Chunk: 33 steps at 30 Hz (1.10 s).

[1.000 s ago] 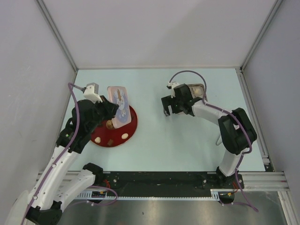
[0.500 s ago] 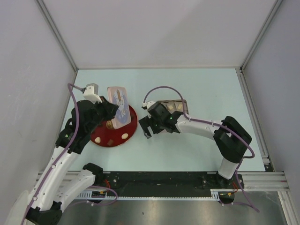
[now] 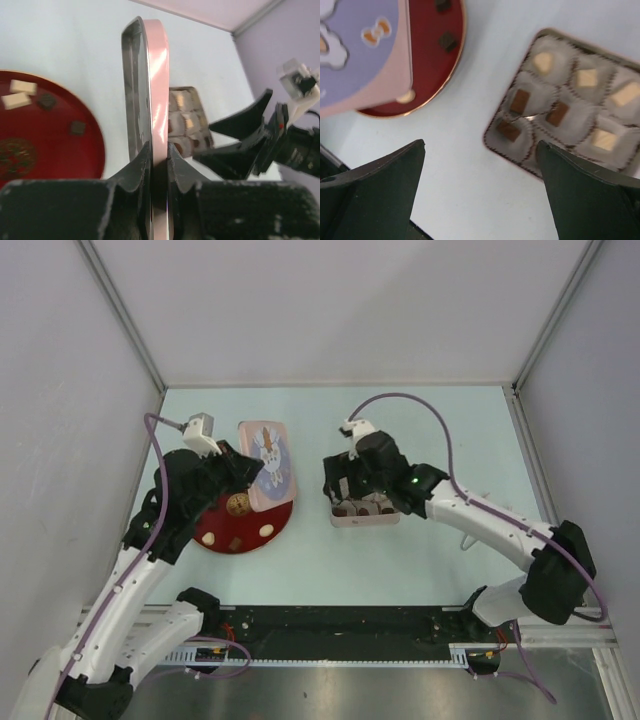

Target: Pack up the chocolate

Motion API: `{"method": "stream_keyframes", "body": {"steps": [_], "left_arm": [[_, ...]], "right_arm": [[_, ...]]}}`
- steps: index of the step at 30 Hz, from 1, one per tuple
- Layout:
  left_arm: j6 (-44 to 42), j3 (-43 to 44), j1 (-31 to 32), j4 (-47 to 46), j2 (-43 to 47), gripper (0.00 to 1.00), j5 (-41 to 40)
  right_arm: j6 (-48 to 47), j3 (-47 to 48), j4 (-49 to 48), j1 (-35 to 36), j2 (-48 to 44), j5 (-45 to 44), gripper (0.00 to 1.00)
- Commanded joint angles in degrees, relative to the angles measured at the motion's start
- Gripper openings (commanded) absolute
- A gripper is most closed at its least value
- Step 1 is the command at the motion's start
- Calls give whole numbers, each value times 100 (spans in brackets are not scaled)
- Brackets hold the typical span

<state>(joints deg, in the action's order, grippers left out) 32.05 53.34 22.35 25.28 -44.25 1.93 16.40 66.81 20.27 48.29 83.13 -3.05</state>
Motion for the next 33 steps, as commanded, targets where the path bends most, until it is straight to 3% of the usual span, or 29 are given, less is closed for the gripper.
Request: {"method": "stream_keyframes", "body": {"steps": [1,6,7,14,22,33], "left_arm": [[757,-60,-20,-1164,-337,10,922],[1793,-491,111,-2622,-830,9,1449],[2196,-587,199,-3268,-1162,9,1494],[2665,-343,972,-4724,-2534,9,1292],[3272,-148,1394,-6402,-4239,9,1345],[3518,-245,1439,-7273,-5172,10,1397]], "right_arm": [[134,-255,162,-749,-752,162,100],[495,-1028,-154,-2331,-1474,1270,100],[748,-1351,-399,-2968,-1754,1872,100],[1365,-1987,-998,-4413,-1898,3352,100],[2164,-2268,-1947,-5110,-1178,4119,100],[2341,-2295,-2844,-5076,334,4154,100]]}}
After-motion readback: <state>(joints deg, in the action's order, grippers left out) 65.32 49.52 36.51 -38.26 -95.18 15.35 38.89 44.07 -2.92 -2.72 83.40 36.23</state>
